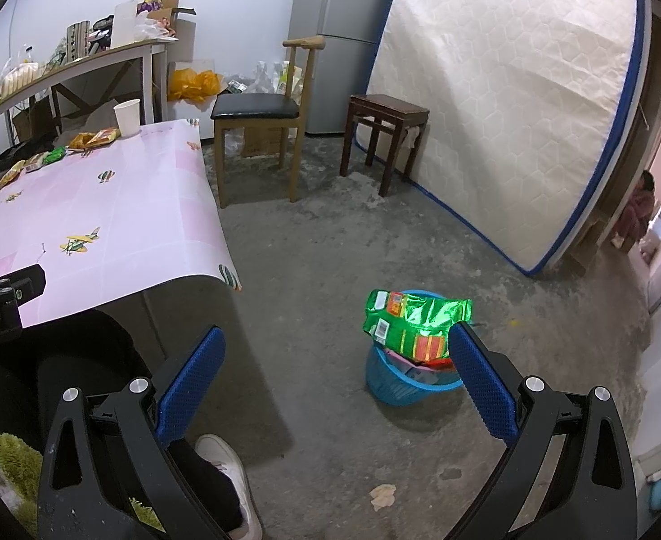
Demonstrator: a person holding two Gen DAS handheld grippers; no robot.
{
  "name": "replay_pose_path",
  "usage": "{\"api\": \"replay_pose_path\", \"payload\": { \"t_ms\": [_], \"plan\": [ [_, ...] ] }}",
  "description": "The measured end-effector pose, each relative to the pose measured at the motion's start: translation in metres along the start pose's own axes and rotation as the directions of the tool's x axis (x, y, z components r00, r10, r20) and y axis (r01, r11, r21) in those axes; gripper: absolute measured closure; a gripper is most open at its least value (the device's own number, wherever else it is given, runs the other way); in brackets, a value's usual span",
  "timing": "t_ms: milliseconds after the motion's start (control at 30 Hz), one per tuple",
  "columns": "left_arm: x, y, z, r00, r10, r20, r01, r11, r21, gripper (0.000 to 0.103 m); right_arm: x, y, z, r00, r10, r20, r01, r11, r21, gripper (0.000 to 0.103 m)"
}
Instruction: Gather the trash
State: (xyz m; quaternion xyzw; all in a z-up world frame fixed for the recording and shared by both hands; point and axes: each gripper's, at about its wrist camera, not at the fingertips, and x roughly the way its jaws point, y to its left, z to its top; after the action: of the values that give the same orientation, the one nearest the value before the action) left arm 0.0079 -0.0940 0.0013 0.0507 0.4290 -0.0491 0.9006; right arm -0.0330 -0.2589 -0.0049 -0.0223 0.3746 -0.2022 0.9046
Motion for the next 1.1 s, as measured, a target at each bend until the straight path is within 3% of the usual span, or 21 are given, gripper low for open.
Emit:
{"api": "replay_pose_path", "payload": {
  "t_ms": [1100],
  "plan": [
    [0.0022, 0.0071, -0.0012, 1.0, 0.017, -0.017, -0.017, 0.999, -0.031, 0.006, 0.0022, 0.0079, -0.0033, 0.999, 0.035, -0.001, -0.035, 0.998, -0.044, 0.008]
  ]
}}
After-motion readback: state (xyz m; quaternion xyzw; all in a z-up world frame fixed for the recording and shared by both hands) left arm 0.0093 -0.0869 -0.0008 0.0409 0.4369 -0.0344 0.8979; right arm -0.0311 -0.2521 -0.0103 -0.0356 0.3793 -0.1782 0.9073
